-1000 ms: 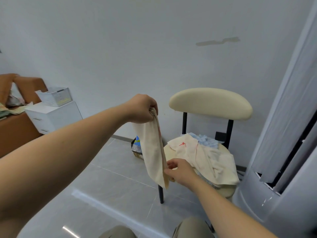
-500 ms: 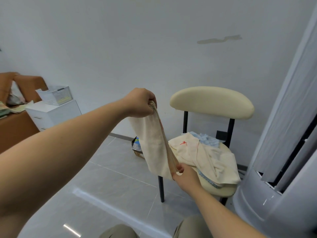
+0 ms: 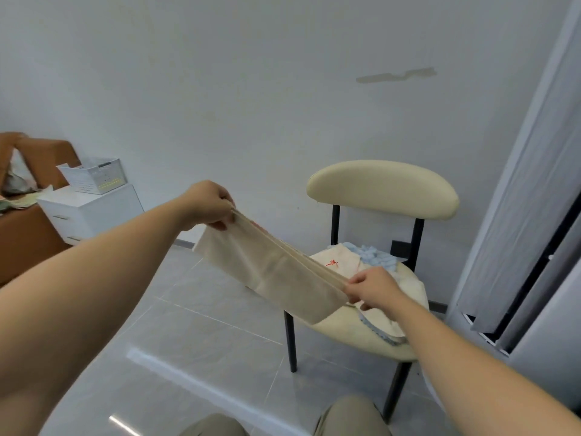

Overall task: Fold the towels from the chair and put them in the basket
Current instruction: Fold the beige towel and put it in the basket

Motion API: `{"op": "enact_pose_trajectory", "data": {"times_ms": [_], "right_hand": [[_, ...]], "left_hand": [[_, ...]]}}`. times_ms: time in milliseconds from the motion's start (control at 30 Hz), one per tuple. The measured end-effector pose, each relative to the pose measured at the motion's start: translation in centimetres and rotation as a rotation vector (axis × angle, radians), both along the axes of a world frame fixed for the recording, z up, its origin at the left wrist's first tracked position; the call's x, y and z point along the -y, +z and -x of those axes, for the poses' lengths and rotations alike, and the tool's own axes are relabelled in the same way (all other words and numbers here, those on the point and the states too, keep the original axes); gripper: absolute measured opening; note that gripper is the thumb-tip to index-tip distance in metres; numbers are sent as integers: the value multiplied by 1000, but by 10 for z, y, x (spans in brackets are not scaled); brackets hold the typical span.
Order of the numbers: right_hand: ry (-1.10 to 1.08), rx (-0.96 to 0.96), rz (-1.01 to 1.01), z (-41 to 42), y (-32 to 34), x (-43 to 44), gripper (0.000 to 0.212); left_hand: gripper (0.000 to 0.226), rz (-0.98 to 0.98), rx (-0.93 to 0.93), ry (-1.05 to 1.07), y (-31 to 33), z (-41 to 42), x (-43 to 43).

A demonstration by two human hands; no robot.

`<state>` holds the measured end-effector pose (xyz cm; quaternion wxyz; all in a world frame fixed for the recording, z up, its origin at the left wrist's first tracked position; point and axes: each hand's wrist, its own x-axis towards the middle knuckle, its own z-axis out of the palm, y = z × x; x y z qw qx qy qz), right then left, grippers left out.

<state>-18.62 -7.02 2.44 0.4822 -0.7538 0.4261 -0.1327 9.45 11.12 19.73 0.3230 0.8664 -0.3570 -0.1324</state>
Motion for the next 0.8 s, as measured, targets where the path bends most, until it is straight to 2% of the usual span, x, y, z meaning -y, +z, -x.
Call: {"op": "enact_pose_trajectory", "data": {"times_ms": [200,267,333,400,433,533,667,733,800], "right_hand": [[-33,195,-58,13,63,28,7],[-52,223,-15,13,76,32,16],[-43,174,17,14,84,38,18],[-17,34,94,14,89,45,8],[-17,-35,115,15,90,49,11],[-42,-89,4,17,97,53,4],[-71,47,-331,24,97,54,30],[-98,108,-381,29,93,59,35],[-104,106,-389,33,86,64,25]], "left_hand": [[12,-111,18,37,-31,-15,-19],[10,-119,31,36,-36,-14,-18],[10,-109,-9,45,-42,-15,-15],[11,-129,-66,44,-45,-12,-13],[12,-144,-103,38,-47,-9,-11],[21,-165,-305,36,-53,-4,-5],[36,-30,-691,93,-64,5,4],[39,19,-805,111,-70,9,10],[48,6,-880,112,-79,11,17]]}}
